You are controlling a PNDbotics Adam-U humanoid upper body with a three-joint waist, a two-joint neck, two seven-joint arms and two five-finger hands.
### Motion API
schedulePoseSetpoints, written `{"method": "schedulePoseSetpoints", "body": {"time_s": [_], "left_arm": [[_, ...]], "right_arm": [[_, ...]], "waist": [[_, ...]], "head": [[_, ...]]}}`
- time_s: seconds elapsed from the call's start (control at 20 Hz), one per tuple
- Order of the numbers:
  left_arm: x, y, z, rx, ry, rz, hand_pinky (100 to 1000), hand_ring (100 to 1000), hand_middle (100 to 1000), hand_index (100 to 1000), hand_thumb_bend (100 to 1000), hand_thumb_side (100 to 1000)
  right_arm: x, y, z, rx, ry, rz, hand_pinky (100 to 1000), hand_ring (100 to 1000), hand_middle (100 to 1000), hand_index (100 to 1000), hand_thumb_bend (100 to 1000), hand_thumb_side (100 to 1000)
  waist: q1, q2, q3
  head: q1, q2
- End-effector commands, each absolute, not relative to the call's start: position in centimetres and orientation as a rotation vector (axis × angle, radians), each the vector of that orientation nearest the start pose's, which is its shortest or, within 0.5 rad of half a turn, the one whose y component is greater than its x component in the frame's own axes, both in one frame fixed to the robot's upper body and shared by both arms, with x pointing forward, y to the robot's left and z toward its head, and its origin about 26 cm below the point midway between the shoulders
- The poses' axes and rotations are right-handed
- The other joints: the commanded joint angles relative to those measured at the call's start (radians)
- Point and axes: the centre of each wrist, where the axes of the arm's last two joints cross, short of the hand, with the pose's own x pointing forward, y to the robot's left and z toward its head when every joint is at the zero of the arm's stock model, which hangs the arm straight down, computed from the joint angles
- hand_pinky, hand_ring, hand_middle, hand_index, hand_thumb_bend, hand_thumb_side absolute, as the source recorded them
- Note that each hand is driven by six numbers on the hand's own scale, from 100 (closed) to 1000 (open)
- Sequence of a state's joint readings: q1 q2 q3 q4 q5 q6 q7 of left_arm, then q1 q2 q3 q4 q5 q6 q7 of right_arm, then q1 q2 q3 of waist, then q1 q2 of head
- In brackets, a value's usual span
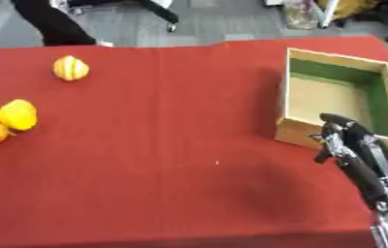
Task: Pick up the objects with one hand, pass them to the other hand, and then place them into the box on the other side of the table.
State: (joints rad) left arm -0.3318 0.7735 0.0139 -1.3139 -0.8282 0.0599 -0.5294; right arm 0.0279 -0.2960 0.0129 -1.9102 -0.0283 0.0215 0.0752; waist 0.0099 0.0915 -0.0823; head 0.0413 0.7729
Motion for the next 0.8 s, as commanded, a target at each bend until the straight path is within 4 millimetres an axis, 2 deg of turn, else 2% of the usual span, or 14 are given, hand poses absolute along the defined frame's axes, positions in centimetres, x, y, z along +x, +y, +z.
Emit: {"method": "schedulePoseSetpoints", "body": {"time_s": [0.05,0.1,0.15,0.2,0.3,0.4,0.55,0.8], "left_arm": [[34.5,44.7,14.3,1.015,-0.861,-1.238,724,608,612,753,362,170],[34.5,44.7,14.1,1.023,-0.872,-1.231,710,580,574,712,304,169],[34.4,44.7,14.0,1.035,-0.888,-1.221,704,569,561,697,284,169],[34.4,44.7,13.9,1.046,-0.903,-1.209,685,547,530,661,193,180],[34.2,44.7,13.9,1.056,-0.951,-1.174,655,509,478,592,111,184],[34.1,44.7,14.1,1.062,-1.002,-1.141,637,482,436,542,100,190],[33.7,44.4,15.3,1.061,-1.101,-1.104,635,469,416,519,100,196],[32.5,42.5,19.4,1.081,-1.34,-1.056,642,471,415,504,100,210]], "right_arm": [[26.2,-29.1,9.3,-0.123,-1.846,0.347,463,378,339,815,100,619],[26.2,-29.1,9.3,-0.123,-1.846,0.346,463,378,339,815,100,619],[26.2,-29.1,9.3,-0.123,-1.846,0.346,462,378,339,815,100,620],[26.2,-29.1,9.3,-0.124,-1.845,0.345,462,378,339,815,100,620],[26.2,-29.2,9.3,-0.124,-1.844,0.344,463,378,339,816,100,620],[26.2,-29.2,9.3,-0.125,-1.844,0.344,463,378,339,816,100,620],[26.2,-29.2,9.3,-0.128,-1.843,0.341,463,378,339,816,100,620],[26.2,-29.3,9.3,-0.13,-1.845,0.34,463,378,339,816,100,618]], "waist": [[0.011,-0.014,-0.001],[0.011,-0.014,-0.001],[0.011,-0.014,-0.001],[0.011,-0.014,0.0],[0.011,-0.014,0.001],[0.01,-0.014,0.002],[0.01,-0.014,0.005],[0.01,-0.015,0.011]], "head": [[-0.003,-0.003],[-0.003,-0.003],[-0.003,-0.003],[-0.002,-0.003],[-0.002,-0.003],[-0.004,-0.003],[-0.004,-0.003],[-0.008,-0.003]]}}
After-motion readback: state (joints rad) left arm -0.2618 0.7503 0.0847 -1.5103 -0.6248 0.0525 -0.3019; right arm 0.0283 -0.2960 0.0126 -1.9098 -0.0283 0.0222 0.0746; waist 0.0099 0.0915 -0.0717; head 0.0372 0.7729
